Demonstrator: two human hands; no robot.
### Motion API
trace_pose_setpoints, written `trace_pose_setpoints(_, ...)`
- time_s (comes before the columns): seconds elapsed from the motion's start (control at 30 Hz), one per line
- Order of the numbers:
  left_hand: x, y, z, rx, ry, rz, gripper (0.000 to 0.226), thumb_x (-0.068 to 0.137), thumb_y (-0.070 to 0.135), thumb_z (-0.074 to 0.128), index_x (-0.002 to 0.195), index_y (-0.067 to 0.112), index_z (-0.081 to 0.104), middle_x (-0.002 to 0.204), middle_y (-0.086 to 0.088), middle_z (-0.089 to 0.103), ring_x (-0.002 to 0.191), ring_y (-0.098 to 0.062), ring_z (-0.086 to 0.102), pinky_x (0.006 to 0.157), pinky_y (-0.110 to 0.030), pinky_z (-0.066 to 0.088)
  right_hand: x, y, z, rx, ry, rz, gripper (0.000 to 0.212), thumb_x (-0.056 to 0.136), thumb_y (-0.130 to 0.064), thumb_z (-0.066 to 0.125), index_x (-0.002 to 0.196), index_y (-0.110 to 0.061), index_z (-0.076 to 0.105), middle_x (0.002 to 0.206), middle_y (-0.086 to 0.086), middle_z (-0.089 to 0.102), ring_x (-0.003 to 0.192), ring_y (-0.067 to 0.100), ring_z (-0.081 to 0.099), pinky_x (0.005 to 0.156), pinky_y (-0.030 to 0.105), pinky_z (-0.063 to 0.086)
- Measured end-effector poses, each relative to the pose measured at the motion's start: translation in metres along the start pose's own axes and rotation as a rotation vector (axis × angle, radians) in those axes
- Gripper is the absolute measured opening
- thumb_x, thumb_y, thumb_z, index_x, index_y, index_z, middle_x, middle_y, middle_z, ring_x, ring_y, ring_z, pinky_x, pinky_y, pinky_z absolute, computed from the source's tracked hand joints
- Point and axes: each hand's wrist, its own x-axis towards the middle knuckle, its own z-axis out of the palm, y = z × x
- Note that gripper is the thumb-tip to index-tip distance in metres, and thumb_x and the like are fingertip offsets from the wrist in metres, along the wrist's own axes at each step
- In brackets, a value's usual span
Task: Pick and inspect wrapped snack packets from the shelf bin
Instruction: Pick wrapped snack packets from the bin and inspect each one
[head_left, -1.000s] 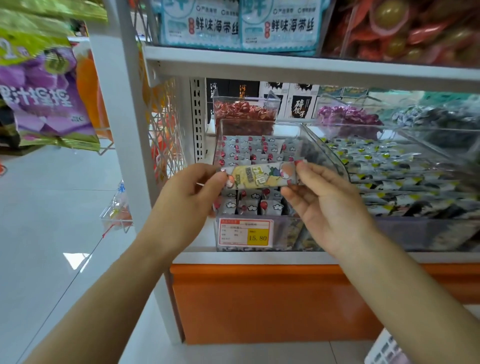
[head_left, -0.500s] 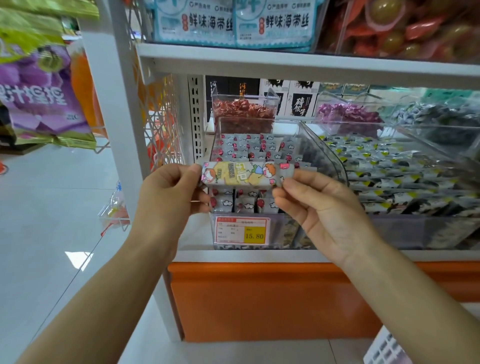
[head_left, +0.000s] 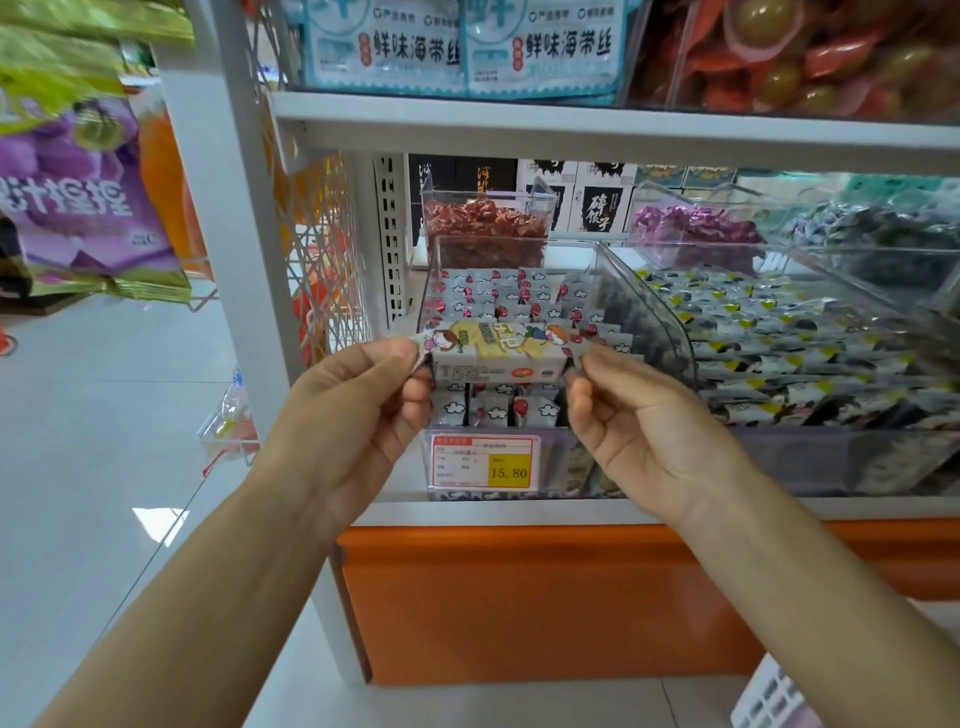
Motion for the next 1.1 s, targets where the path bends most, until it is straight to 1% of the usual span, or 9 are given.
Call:
trace_pose_setpoints(0.1, 0.001, -0.001, -0.004, 0.154, -0.027, 0.090, 0.012, 0.089, 0.006, 0.053, 0.079, 0.008, 0.059, 0.055, 0.000, 0.056, 0.045, -0.006, 0.051, 0.044, -0.013, 0.044, -0.002, -0.002, -0.003, -0.231, -0.058, -0.098, 0.022, 0.089, -0.009, 0.055, 0.104, -0.015, 0.069, 0.064, 0.001, 0.063, 0.056, 0.012, 0.064, 0.047, 0.021, 0.051)
trace_pose_setpoints(0.17, 0.001, -0.002, -0.006, 0.263, -0.049, 0.148, 0.009, 0.089, 0.008, 0.055, 0.081, 0.009, 0.060, 0.057, 0.000, 0.057, 0.048, -0.007, 0.053, 0.046, -0.015, 0.046, -0.003, -0.003, -0.003, -0.329, -0.070, -0.162, 0.019, 0.087, -0.012, 0.057, 0.101, -0.014, 0.069, 0.072, 0.001, 0.065, 0.062, 0.016, 0.067, 0.049, 0.023, 0.053)
trace_pose_setpoints(0.33, -0.001, -0.003, -0.002, 0.342, -0.073, 0.151, 0.010, 0.085, 0.022, 0.061, 0.079, 0.014, 0.060, 0.071, -0.003, 0.063, 0.058, -0.008, 0.058, 0.052, -0.017, 0.049, -0.004, -0.004, -0.002, -0.494, -0.080, -0.302, 0.020, 0.086, 0.006, 0.056, 0.092, -0.012, 0.064, 0.084, 0.003, 0.064, 0.069, 0.014, 0.068, 0.058, 0.026, 0.056)
trace_pose_setpoints(0.43, -0.001, -0.003, -0.003, 0.444, -0.067, 0.183, 0.027, 0.072, 0.036, 0.066, 0.082, 0.013, 0.057, 0.077, -0.007, 0.065, 0.064, -0.012, 0.061, 0.057, -0.020, 0.051, -0.004, -0.006, -0.001, -0.483, -0.143, -0.309, 0.017, 0.087, 0.005, 0.056, 0.085, -0.010, 0.063, 0.086, 0.008, 0.064, 0.072, 0.017, 0.067, 0.064, 0.028, 0.057)
trace_pose_setpoints(0.53, -0.001, -0.004, -0.003, 0.525, -0.070, 0.198, 0.019, 0.082, 0.023, 0.066, 0.097, 0.014, 0.058, 0.087, -0.010, 0.066, 0.070, -0.015, 0.065, 0.062, -0.024, 0.053, -0.003, -0.004, -0.002, -0.528, -0.137, -0.337, 0.007, 0.086, -0.005, 0.060, 0.080, -0.007, 0.059, 0.086, 0.009, 0.066, 0.078, 0.021, 0.069, 0.066, 0.027, 0.057)
trace_pose_setpoints(0.67, -0.003, -0.003, -0.001, 0.558, -0.123, 0.177, 0.020, 0.087, 0.017, 0.061, 0.107, 0.022, 0.062, 0.094, -0.003, 0.070, 0.081, -0.013, 0.069, 0.072, -0.026, 0.057, -0.001, -0.002, -0.004, -0.617, -0.106, -0.396, 0.010, 0.086, -0.007, 0.062, 0.094, -0.008, 0.065, 0.100, 0.013, 0.066, 0.089, 0.021, 0.068, 0.068, 0.027, 0.057)
trace_pose_setpoints(0.8, -0.005, 0.000, 0.000, 0.597, -0.145, 0.176, 0.023, 0.086, 0.015, 0.063, 0.107, 0.021, 0.064, 0.096, 0.001, 0.072, 0.086, -0.012, 0.070, 0.073, -0.025, 0.058, -0.001, -0.002, -0.004, -0.655, -0.143, -0.335, 0.012, 0.083, -0.011, 0.065, 0.092, -0.013, 0.073, 0.089, 0.007, 0.073, 0.085, 0.016, 0.070, 0.068, 0.024, 0.056)
trace_pose_setpoints(0.97, -0.007, 0.003, 0.000, 0.645, -0.187, 0.177, 0.023, 0.080, 0.017, 0.067, 0.102, 0.022, 0.064, 0.099, -0.002, 0.071, 0.087, -0.015, 0.070, 0.078, -0.029, 0.057, -0.002, -0.003, -0.005, -0.772, -0.096, -0.425, 0.007, 0.083, -0.014, 0.067, 0.080, -0.018, 0.072, 0.079, 0.001, 0.073, 0.075, 0.015, 0.070, 0.065, 0.029, 0.059)
trace_pose_setpoints(1.1, -0.009, 0.003, 0.002, 0.698, -0.218, 0.177, 0.024, 0.077, 0.016, 0.070, 0.099, 0.022, 0.063, 0.085, 0.000, 0.073, 0.077, -0.013, 0.071, 0.066, -0.020, 0.056, -0.001, -0.004, -0.005, -0.942, -0.035, -0.533, 0.014, 0.085, -0.020, 0.065, 0.072, -0.021, 0.069, 0.071, -0.004, 0.070, 0.070, 0.009, 0.067, 0.067, 0.028, 0.056)
